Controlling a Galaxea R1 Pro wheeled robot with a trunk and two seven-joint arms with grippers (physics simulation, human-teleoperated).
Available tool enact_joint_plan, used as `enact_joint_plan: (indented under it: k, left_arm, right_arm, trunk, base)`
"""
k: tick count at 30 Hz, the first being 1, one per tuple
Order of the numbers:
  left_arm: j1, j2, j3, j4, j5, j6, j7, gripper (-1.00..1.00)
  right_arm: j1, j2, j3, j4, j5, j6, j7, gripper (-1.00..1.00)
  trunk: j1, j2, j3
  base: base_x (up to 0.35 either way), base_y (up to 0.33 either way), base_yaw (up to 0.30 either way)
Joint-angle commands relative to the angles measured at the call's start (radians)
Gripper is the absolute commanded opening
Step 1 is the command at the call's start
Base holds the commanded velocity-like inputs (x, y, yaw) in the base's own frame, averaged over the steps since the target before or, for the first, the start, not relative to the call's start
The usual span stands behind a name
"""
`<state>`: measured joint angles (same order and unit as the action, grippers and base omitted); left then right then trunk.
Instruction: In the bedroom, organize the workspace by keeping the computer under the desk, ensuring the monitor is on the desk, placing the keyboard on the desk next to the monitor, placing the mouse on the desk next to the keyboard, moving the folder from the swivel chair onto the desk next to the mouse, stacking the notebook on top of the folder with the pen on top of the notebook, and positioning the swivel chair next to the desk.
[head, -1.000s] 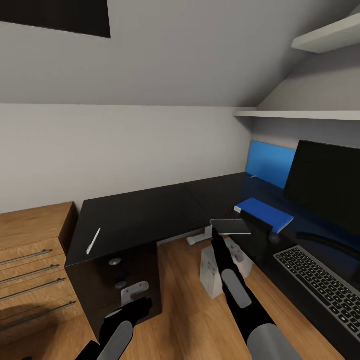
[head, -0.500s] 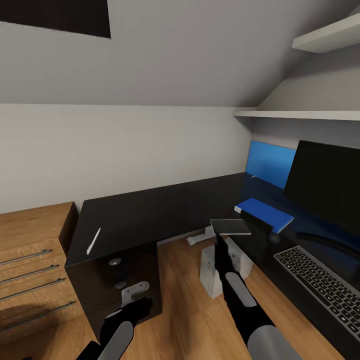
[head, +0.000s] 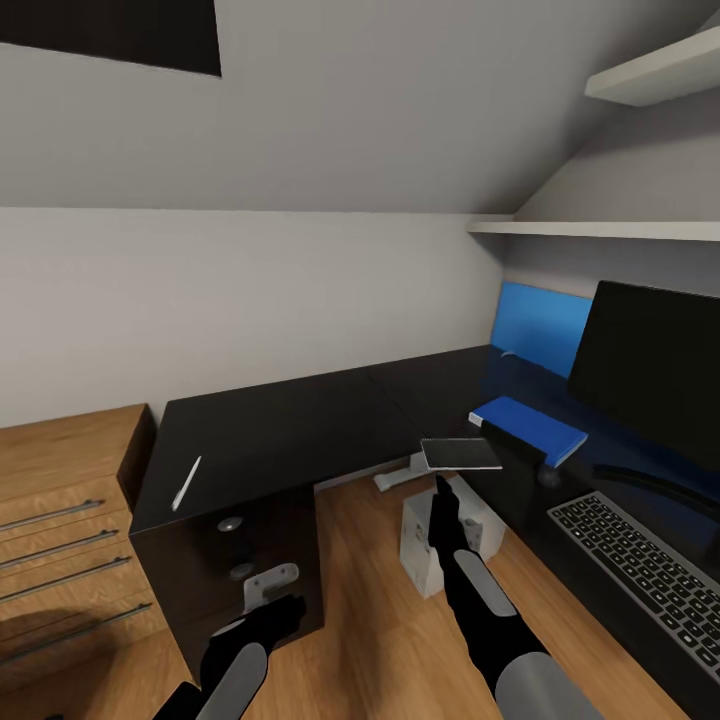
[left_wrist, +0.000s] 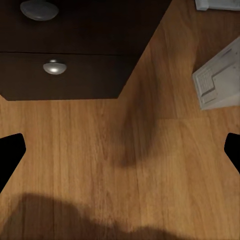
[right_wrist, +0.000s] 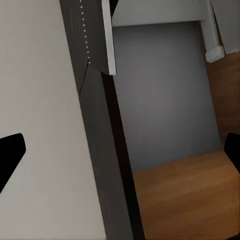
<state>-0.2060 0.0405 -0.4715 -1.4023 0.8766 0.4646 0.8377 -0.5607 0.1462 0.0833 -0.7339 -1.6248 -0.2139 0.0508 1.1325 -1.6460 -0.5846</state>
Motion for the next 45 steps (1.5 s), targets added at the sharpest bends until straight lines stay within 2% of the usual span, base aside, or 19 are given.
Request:
enact_joint_plan:
  k: [1,10,14,17,20,21,22,26,33,45]
  left_arm:
    - [-0.001,0.001,-0.003,-0.001,0.005,0.002,0.008,1.0]
    - [-0.001,0.001,-0.007,-0.005,0.006,0.002,0.005,1.0]
    - [-0.001,0.002,-0.007,-0.016,0.006,0.002,-0.03,1.0]
    - [0.001,0.005,-0.01,-0.091,0.004,0.004,-0.065,1.0]
    - [0.04,0.006,-0.029,-0.161,0.001,0.003,-0.067,1.0]
    - [0.072,0.007,-0.048,-0.182,-0.001,-0.001,-0.065,1.0]
    - [0.1,0.007,-0.065,-0.195,-0.002,-0.008,-0.063,1.0]
    - [0.143,0.007,-0.092,-0.213,-0.003,-0.021,-0.058,1.0]
    - [0.153,0.007,-0.095,-0.217,-0.005,-0.026,-0.053,1.0]
    - [0.154,0.007,-0.092,-0.218,-0.005,-0.026,-0.052,1.0]
  right_arm:
    - [-0.001,-0.001,0.004,0.001,-0.01,-0.007,0.005,1.0]
    - [-0.001,-0.012,0.003,0.004,-0.011,-0.009,0.005,1.0]
    - [-0.001,-0.014,0.003,0.005,-0.011,-0.01,0.006,1.0]
    - [-0.001,-0.014,0.003,0.005,-0.011,-0.01,0.006,1.0]
    - [-0.001,-0.016,0.002,0.009,-0.01,-0.01,0.006,1.0]
    - [-0.001,-0.017,0.002,0.016,-0.011,-0.01,0.006,1.0]
    - [-0.001,-0.018,0.001,0.023,-0.011,-0.01,0.006,1.0]
    - [-0.001,-0.022,0.0,0.036,-0.012,-0.01,0.006,1.0]
    - [-0.001,-0.025,0.0,0.039,-0.012,-0.048,0.006,1.0]
    - [-0.001,-0.024,0.0,0.039,-0.012,-0.053,0.006,1.0]
  trunk:
    - [0.0,-0.001,-0.001]
    - [0.0,-0.001,-0.001]
    - [0.0,-0.001,-0.001]
    - [0.0,-0.001,-0.001]
    - [0.0,-0.001,-0.001]
    - [0.0,-0.001,-0.001]
    - [0.0,-0.001,-0.001]
    - [0.0,-0.001,-0.001]
    - [0.0,-0.001,-0.001]
    - [0.0,-0.001,-0.001]
  base:
    - [0.116,0.0,0.0]
    - [0.161,0.0,0.0]
    - [0.009,0.0,0.0]
    - [0.002,0.0,0.0]
    - [0.0,0.0,0.0]
    - [0.0,0.0,0.0]
    - [0.0,0.0,0.0]
    - [0.0,0.0,0.0]
    - [0.04,0.0,0.0]
    - [0.137,0.0,0.0]
